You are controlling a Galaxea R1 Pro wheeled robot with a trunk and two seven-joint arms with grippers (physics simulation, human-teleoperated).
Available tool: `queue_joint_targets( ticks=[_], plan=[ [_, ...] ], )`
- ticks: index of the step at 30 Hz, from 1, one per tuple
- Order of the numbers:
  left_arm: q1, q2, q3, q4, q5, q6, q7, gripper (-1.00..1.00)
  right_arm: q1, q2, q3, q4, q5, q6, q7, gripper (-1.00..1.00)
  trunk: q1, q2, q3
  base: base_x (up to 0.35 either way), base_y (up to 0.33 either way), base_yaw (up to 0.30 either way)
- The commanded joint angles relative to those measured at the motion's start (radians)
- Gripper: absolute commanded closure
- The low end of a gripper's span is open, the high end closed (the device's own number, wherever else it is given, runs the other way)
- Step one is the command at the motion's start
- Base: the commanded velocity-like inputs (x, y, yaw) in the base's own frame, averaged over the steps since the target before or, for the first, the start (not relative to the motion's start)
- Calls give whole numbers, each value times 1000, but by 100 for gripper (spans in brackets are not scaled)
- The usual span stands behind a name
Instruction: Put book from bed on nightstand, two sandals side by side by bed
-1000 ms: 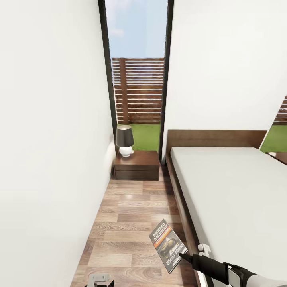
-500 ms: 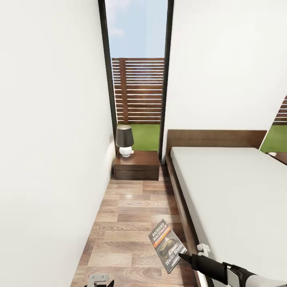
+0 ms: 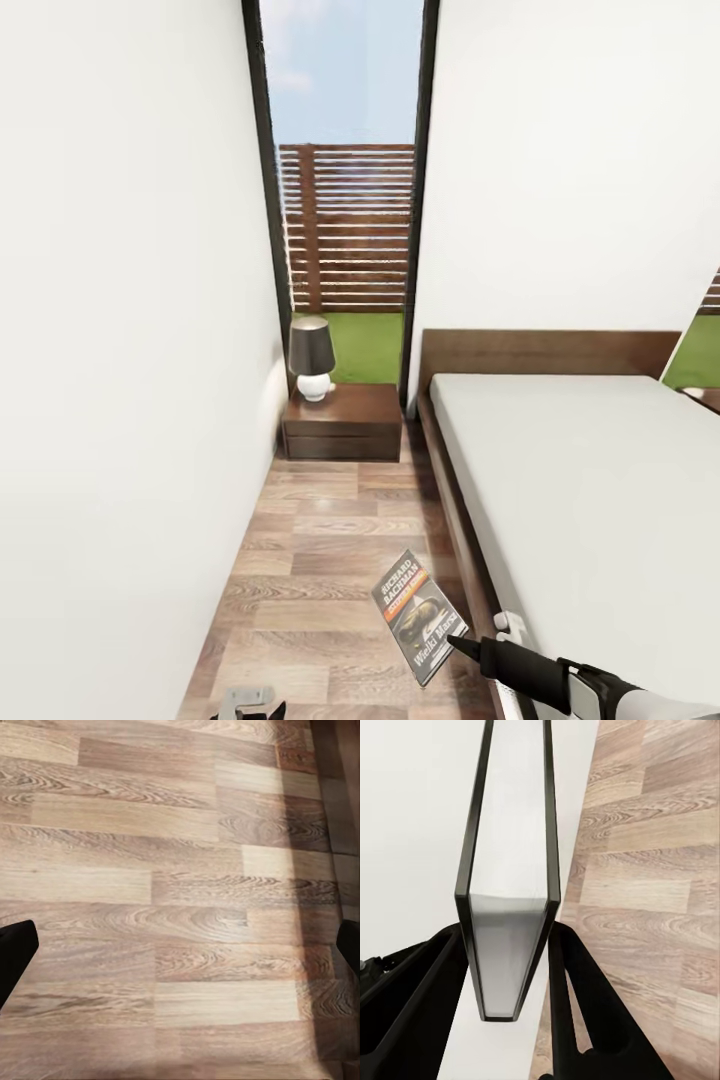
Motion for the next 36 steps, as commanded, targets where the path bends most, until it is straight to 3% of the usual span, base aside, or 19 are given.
queue_joint_targets(
  ticks=[1,9,36],
  plan=[
    [-1,0,8,1,-5,-2,-4,-100,-2,0,5,3,-10,2,5,100,1,-2,-2,329,0,0],
    [-1,-1,8,1,-7,-2,-4,-100,-2,0,5,3,-10,2,6,100,1,-2,-2,223,0,-85],
    [-1,-2,8,2,-7,-1,-4,-100,-2,-2,5,3,-10,2,6,100,1,-2,-2,3,0,-12]
  ],
)
